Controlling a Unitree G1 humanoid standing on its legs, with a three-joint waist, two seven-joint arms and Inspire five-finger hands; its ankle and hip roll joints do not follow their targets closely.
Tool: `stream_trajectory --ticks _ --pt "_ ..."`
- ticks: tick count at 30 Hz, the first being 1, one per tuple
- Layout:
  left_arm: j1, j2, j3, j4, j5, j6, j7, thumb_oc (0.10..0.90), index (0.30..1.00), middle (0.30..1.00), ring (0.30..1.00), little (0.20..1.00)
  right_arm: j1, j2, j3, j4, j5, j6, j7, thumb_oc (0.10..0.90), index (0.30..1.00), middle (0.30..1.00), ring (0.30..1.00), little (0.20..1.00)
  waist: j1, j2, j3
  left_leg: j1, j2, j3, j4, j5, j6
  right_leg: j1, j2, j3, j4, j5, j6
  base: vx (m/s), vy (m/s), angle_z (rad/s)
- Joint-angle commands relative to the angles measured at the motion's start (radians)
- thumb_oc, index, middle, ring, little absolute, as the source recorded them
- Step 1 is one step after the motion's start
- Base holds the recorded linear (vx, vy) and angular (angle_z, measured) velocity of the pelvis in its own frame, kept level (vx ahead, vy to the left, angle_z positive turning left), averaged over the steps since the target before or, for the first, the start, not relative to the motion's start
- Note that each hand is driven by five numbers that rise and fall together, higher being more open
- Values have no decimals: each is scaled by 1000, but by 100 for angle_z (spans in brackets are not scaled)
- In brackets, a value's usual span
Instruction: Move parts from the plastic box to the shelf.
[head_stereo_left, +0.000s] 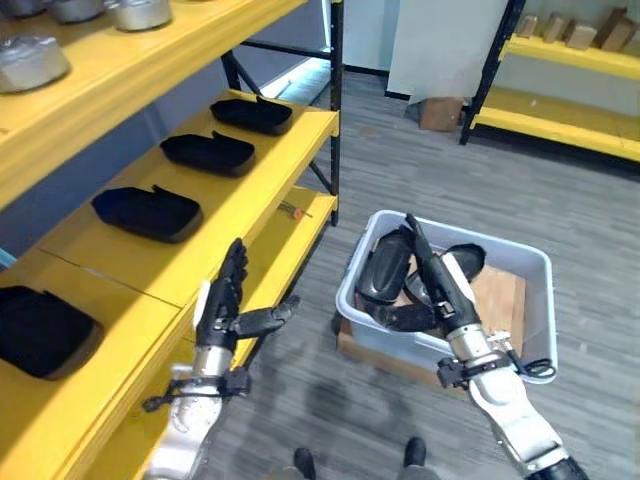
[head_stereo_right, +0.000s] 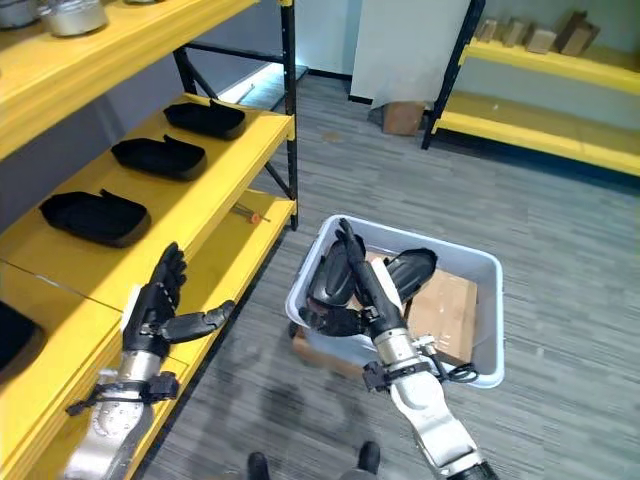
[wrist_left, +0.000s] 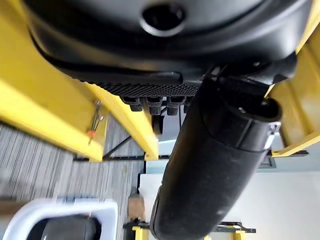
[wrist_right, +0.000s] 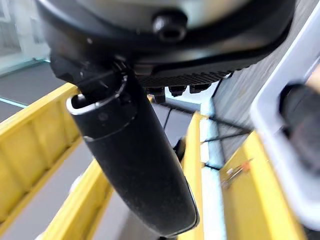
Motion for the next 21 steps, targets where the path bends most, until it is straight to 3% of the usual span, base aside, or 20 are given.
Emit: stream_trajectory --ticks 1,2,4,6,7,8,10,11,12,13,14,15,16,17,18,21 --pt "-108 42 8 -82 -30 -90 -6 900 1000 1000 1000 1000 -59 -16 -81 -104 6 -106 -33 900 1000 1000 1000 1000 -25 6 -95 26 51 -87 55 -98 3 -67 20 14 62 -42 11 94 -297 -3" --pt "-119 39 3 -69 -31 -88 -7 900 1000 1000 1000 1000 -54 -22 -92 -105 11 -116 -44 900 1000 1000 1000 1000 -36 8 -97 16 96 -83 71 -76 -21 -61 53 7 62 -63 -7 117 -388 -1" --pt "-122 35 3 -64 -28 -86 -7 900 1000 1000 1000 1000 -52 -26 -96 -103 14 -120 -49 900 1000 1000 1000 1000 -40 11 -95 6 122 -79 103 -59 -35 -56 72 1 61 -75 -20 69 -253 6" --pt "-115 27 -1 -48 -35 -81 -15 900 1000 1000 1000 1000 -38 -33 -109 -113 24 -128 -55 900 1000 1000 1000 1000 -46 16 -82 -53 166 -84 277 -7 -48 -31 109 1 62 -106 -61 66 -257 1" --pt "-110 23 0 -49 -41 -79 -16 900 1000 1000 1000 1000 -33 -36 -112 -115 28 -129 -58 900 1000 1000 1000 1000 -42 13 -67 -97 162 -114 384 18 -49 -18 122 5 62 -117 -80 33 -271 -5" --pt "-101 20 0 -50 -45 -79 -17 900 1000 1000 1000 1000 -29 -40 -113 -120 34 -135 -60 900 1000 1000 1000 1000 -32 10 -39 -146 126 -165 494 32 -40 -9 130 18 63 -124 -97 13 -203 7" --pt "-80 20 -3 -51 -46 -79 -20 900 1000 1000 1000 1000 -14 -56 -119 -130 28 -135 -54 900 1000 1000 1000 1000 -29 1 -13 -202 87 -201 577 58 -32 5 134 16 59 -135 -109 56 -131 4" --pt "-71 20 -3 -52 -47 -74 -26 900 1000 1000 1000 1000 -1 -61 -129 -133 22 -133 -53 900 1000 1000 1000 1000 -30 -3 -7 -230 91 -191 528 57 -25 8 133 12 52 -138 -104 168 -13 -14" --pt "-49 20 4 -57 -54 -70 -39 900 1000 1000 1000 1000 12 -66 -149 -129 18 -134 -60 900 1000 1000 1000 1000 -22 -3 -1 -253 88 -205 402 32 -14 11 132 28 41 -137 -88 146 32 -12" --pt "-48 20 4 -57 -54 -70 -40 900 1000 1000 1000 1000 13 -66 -149 -130 18 -134 -60 900 1000 1000 1000 1000 -21 -5 -3 -247 86 -201 393 34 -13 12 130 30 40 -137 -87 217 176 -13" --pt "-37 24 11 -54 -52 -75 -37 900 1000 1000 1000 1000 16 -67 -158 -121 13 -140 -68 900 1000 1000 1000 1000 -7 1 2 -241 114 -230 159 74 -22 12 130 61 42 -147 -66 183 197 -10" --pt "-36 26 14 -50 -44 -76 -34 900 1000 1000 1000 1000 13 -67 -155 -114 7 -142 -75 900 1000 1000 1000 1000 7 11 8 -260 117 -276 107 112 -31 14 133 76 44 -152 -60 238 233 -18" --pt "-36 25 12 -44 -41 -78 -30 900 1000 1000 1000 1000 12 -69 -157 -108 -1 -142 -82 900 1000 1000 1000 1000 12 16 12 -254 121 -300 65 137 -45 15 133 87 50 -158 -55 177 152 -36" --pt "-22 19 18 -43 -43 -80 -38 900 1000 1000 1000 1000 22 -68 -162 -107 -8 -139 -74 900 1000 1000 1000 1000 9 21 9 -233 115 -304 86 97 -37 17 126 106 62 -170 -49 209 199 -84" --pt "-33 24 16 -39 -45 -84 -43 900 1000 1000 1000 1000 44 -64 -187 -106 -31 -136 -81 900 1000 1000 1000 1000 -10 32 3 -222 115 -266 72 87 -46 20 113 109 56 -163 -45 148 165 -114" --pt "-35 35 14 -46 -46 -90 -47 900 1000 1000 1000 1000 57 -59 -219 -101 -40 -130 -95 900 1000 1000 1000 1000 -18 33 2 -212 91 -236 82 60 -40 18 81 115 49 -151 -29 113 226 -52"
